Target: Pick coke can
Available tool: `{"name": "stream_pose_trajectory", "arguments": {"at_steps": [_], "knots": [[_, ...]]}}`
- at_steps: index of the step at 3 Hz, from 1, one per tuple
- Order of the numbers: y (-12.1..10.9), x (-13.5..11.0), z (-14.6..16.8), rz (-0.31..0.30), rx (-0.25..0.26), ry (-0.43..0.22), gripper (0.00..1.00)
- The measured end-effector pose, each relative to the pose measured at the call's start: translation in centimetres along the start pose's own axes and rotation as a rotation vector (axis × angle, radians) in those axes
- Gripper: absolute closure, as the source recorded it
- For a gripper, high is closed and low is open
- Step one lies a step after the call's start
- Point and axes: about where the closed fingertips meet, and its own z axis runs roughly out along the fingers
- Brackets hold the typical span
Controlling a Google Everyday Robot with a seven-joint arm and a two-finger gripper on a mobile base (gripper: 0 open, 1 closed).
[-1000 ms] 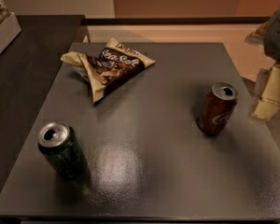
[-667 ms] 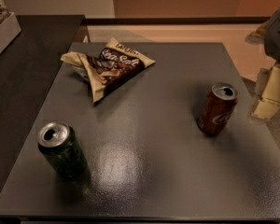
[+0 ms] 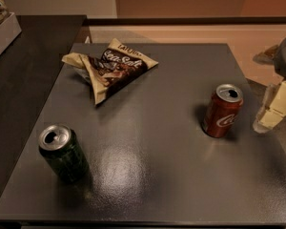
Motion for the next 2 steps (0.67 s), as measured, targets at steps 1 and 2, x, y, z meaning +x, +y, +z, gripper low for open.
{"name": "stream_pose_trajectory", "arguments": {"at_steps": [1,2], "knots": [[-0.95,0.74,2.00,0.030,-0.037,-0.115,0.00],[-0.58,-0.25,2.94,0.035,-0.088,-0.243,0.00]]}}
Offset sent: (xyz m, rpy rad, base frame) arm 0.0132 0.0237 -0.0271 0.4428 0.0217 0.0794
